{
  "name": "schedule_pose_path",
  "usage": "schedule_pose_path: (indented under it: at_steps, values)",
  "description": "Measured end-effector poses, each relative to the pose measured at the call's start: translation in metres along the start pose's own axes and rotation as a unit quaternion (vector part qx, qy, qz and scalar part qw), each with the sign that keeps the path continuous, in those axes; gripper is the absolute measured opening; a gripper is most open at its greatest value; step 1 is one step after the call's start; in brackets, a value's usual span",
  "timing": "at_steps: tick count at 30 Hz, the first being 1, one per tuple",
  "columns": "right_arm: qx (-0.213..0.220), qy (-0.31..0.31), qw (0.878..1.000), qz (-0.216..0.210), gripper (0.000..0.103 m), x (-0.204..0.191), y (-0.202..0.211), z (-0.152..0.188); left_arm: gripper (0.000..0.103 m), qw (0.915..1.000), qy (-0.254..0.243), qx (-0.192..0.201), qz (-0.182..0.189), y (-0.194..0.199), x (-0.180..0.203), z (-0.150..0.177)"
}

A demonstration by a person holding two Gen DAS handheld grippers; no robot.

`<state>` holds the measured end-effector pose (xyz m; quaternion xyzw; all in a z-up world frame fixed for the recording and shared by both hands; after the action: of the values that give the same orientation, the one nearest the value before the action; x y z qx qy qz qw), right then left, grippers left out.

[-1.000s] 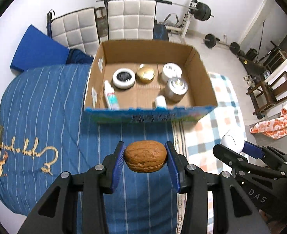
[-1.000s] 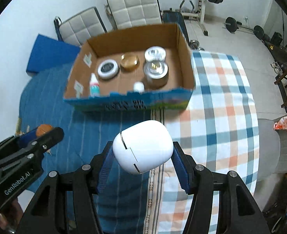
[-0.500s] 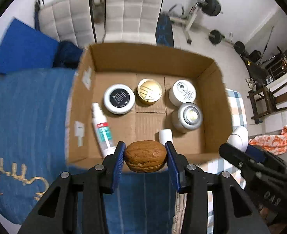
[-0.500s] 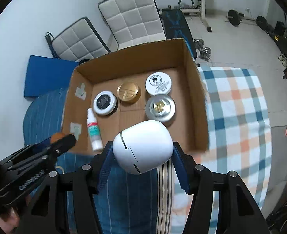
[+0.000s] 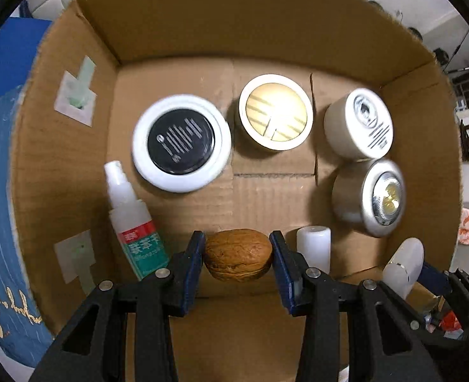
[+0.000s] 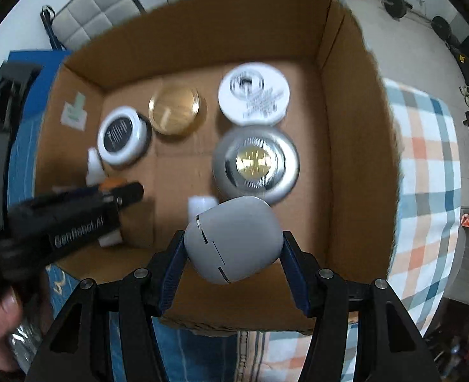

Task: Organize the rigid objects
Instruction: 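Carry the walnut and white case into the box with both tools, then open both tools to release the walnut and case in the box, lift out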

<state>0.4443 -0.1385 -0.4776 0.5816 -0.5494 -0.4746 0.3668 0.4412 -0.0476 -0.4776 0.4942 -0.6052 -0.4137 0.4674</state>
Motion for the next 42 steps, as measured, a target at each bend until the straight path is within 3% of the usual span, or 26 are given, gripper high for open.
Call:
schedule_pose_path:
  at_steps: [6,12,14,16,19,22,23,25,29,36,38,42]
  values:
    - [-0.051,0.017,0.998,0.034,0.061,0.014,-0.027,0.015,0.044,0.9994,0.010,-0.033,0.001,-0.019,0.000,0.011]
    - [-0.073,0.012,0.996,0.049,0.061,0.022,-0.050,0.018,0.048,0.9983,0.013,-0.056,-0.009,-0.033,-0.001,0.019]
    - [-0.077,0.014,0.995,0.058,0.061,0.023,-0.057,0.020,0.062,0.9984,0.013,-0.055,-0.011,-0.034,0.000,0.020]
    - [-0.078,0.013,0.995,0.064,0.061,0.024,-0.063,0.022,0.064,0.9986,0.015,-0.049,-0.016,-0.032,0.000,0.019]
    - [-0.077,0.014,0.994,0.072,0.060,0.026,-0.070,0.024,0.076,0.9988,0.017,-0.040,-0.022,-0.030,-0.003,0.018]
    - [-0.074,0.012,0.994,0.080,0.061,0.028,-0.076,0.027,0.078,0.9990,0.016,-0.031,-0.030,-0.027,-0.009,0.015]
    - [-0.073,0.008,0.994,0.080,0.061,0.029,-0.077,0.028,0.088,0.9989,0.015,-0.028,-0.035,-0.026,-0.012,0.009]
    - [-0.074,0.000,0.994,0.078,0.061,0.030,-0.079,0.029,0.094,0.9988,0.014,-0.026,-0.040,-0.022,-0.016,0.008]
    - [-0.071,-0.006,0.995,0.073,0.061,0.032,-0.071,0.032,0.099,0.9991,0.016,-0.019,-0.036,-0.009,-0.019,0.010]
    - [-0.046,-0.004,0.997,0.068,0.063,0.038,-0.036,0.031,0.099,0.9992,0.020,0.013,-0.033,0.026,-0.025,0.011]
    - [-0.034,-0.003,0.997,0.071,0.076,0.039,-0.023,0.030,0.099,0.9990,0.021,0.022,-0.031,0.038,-0.026,0.013]
    - [-0.019,0.006,0.997,0.074,0.077,0.038,-0.001,0.031,0.099,0.9983,0.020,0.047,-0.028,0.070,-0.026,0.021]
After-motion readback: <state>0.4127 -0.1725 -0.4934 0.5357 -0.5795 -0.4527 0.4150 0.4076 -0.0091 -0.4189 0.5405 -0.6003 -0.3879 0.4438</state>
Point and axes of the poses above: each gripper's, at about its wrist camera, not at the fingertips, and y roughly against the way its jaws point, x to its right, z to its underside, the point moved 10 cm from there along -y, roughly the way its jaws point, and after that the axes turned 14 degrees about x, right-handed, at the moved point
